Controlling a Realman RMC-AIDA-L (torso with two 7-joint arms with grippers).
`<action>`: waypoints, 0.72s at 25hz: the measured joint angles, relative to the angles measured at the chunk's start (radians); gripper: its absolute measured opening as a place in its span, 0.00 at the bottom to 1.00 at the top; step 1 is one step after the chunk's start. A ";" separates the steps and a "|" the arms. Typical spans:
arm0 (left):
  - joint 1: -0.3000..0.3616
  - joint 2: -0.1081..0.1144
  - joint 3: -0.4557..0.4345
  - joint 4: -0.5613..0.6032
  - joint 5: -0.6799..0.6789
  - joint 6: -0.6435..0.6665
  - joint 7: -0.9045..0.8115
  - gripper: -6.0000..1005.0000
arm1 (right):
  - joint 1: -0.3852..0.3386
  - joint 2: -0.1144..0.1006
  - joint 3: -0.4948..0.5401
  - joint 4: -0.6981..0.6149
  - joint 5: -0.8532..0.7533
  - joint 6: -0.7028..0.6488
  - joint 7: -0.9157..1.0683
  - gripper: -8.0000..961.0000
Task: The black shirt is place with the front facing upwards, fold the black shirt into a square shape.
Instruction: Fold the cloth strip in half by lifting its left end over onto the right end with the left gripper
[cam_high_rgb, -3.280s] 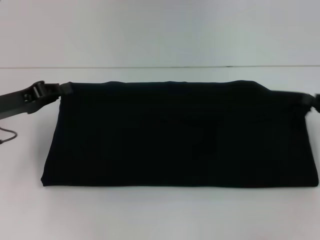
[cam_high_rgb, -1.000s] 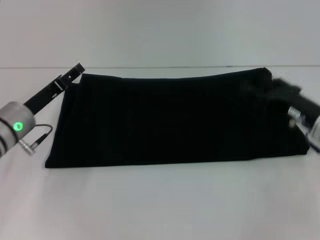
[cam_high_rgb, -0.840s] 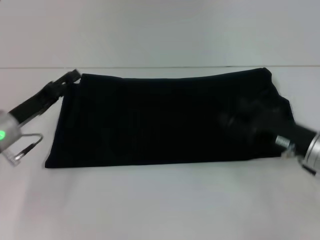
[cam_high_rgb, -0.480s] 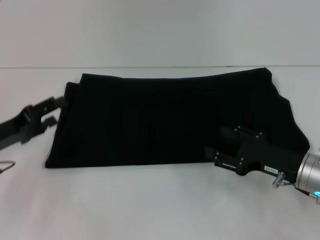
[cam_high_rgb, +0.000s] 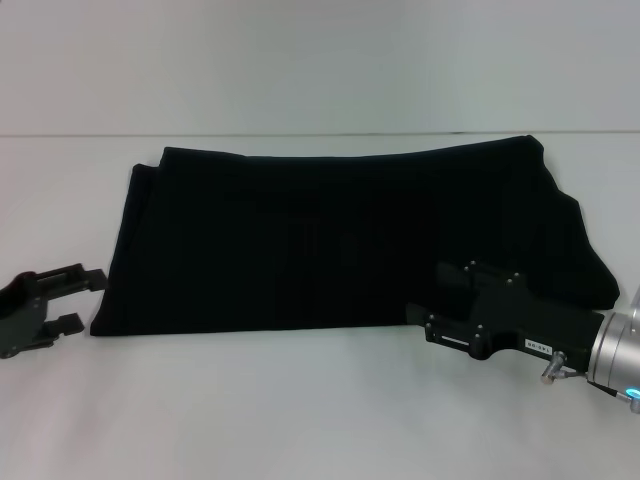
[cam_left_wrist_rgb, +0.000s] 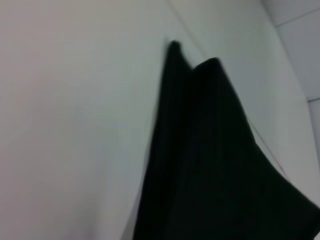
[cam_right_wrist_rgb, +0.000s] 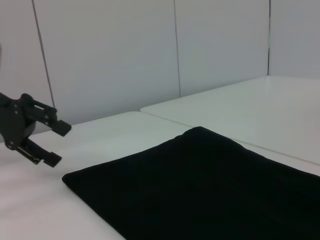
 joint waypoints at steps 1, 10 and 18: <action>0.000 0.003 -0.018 0.002 0.006 0.011 -0.011 0.82 | 0.000 0.000 0.002 0.000 0.000 0.001 0.000 0.80; -0.012 0.010 -0.047 -0.023 0.065 0.014 -0.074 0.82 | 0.002 0.001 0.008 0.001 0.006 0.015 0.003 0.80; -0.019 0.013 -0.051 -0.079 0.074 -0.041 -0.088 0.82 | 0.005 0.003 0.008 0.002 0.007 0.017 0.005 0.80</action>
